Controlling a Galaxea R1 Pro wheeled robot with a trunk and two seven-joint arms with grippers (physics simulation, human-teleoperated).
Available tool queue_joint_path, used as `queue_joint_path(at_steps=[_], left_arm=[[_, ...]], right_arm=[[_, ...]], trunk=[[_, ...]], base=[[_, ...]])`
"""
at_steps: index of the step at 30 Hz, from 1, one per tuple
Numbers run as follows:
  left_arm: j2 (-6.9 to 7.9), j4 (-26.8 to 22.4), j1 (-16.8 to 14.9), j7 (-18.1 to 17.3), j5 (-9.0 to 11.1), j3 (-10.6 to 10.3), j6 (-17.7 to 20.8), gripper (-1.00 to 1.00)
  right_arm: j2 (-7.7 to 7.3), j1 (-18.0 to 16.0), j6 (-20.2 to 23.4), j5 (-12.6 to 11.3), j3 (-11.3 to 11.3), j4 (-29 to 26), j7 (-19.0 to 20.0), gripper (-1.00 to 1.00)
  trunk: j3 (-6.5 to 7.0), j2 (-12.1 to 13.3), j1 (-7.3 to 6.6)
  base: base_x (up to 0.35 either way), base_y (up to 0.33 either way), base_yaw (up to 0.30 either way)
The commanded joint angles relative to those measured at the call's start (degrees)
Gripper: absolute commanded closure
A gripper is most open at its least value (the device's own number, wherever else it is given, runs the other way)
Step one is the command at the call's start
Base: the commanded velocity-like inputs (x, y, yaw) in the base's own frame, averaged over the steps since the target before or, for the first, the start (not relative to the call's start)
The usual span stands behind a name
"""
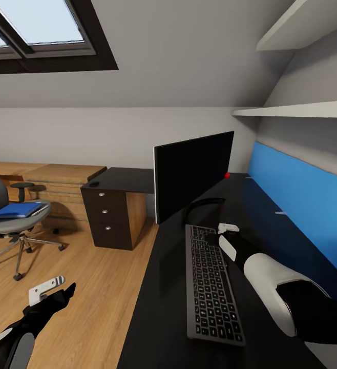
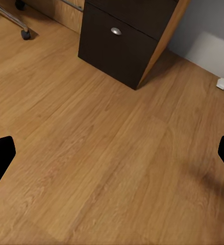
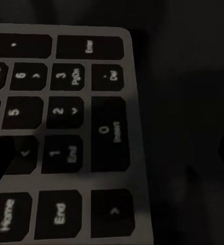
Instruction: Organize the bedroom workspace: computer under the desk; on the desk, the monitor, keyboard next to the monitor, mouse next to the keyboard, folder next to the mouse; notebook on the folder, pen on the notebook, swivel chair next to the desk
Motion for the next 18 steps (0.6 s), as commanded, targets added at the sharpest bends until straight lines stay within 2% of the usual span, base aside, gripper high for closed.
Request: queue_joint_path(at_steps=[1,14,18], left_arm=[[0.02,-0.1,0.0,0.5,0.6,0.0,0.3,-1.00],[0.19,0.0,0.0,0.4,0.6,0.1,0.4,-1.00],[0.24,0.1,0.0,0.4,0.5,0.2,0.4,-1.00]], right_arm=[[-0.03,0.0,0.3,-0.9,0.6,0.6,-0.4,-1.00],[-0.03,0.0,0.2,-0.9,0.6,0.6,-0.4,-1.00],[-0.05,0.0,0.2,-0.9,0.6,0.6,-0.4,-1.00]], trunk=[[-0.07,0.0,0.00],[-0.07,0.0,0.00],[-0.07,0.0,0.00]], base=[[0.000,0.000,0.000],[-0.002,0.000,0.000],[-0.176,0.000,0.000]])
